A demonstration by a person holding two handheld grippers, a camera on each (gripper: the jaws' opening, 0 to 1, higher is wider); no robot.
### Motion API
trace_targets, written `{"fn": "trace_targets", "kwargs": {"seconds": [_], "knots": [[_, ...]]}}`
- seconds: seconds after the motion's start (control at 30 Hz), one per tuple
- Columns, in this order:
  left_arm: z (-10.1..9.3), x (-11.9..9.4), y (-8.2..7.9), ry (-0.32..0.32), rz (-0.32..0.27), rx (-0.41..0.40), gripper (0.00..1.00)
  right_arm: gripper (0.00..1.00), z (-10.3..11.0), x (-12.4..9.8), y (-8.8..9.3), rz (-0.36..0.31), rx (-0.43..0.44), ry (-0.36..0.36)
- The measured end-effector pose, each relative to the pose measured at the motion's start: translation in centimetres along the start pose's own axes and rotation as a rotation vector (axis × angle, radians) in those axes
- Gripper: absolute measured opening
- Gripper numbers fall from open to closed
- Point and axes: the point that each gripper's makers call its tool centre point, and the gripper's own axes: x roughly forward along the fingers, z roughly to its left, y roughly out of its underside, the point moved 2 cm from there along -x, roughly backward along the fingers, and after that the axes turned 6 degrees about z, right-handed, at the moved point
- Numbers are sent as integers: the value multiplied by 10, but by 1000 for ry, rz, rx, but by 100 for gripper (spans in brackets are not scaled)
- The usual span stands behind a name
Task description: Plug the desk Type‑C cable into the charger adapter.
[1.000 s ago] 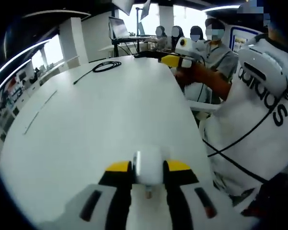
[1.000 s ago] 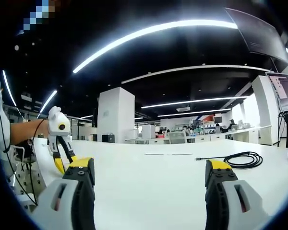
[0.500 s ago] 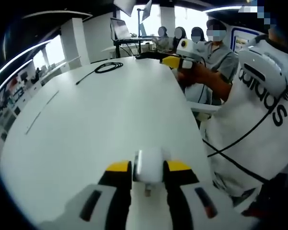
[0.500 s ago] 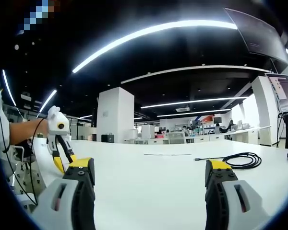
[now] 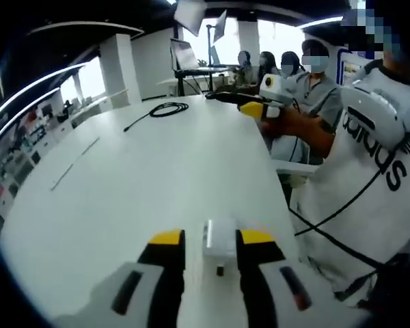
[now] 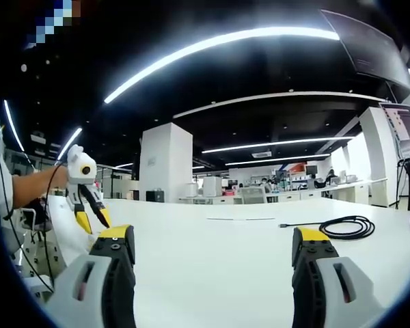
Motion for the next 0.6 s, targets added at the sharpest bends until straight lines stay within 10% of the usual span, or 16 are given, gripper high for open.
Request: {"fn": "trace_targets", "kwargs": {"seconds": [0.27, 0.4, 0.6], "knots": [[32, -35, -16, -323, -354, -209, 49, 97, 0, 0, 0, 3, -4, 2], [35, -50, -5, -484, -415, -278, 72, 97, 2, 0, -1, 4, -8, 0], [16, -66, 2, -615, -553, -352, 79, 97, 4, 0, -3, 12, -20, 0]]}}
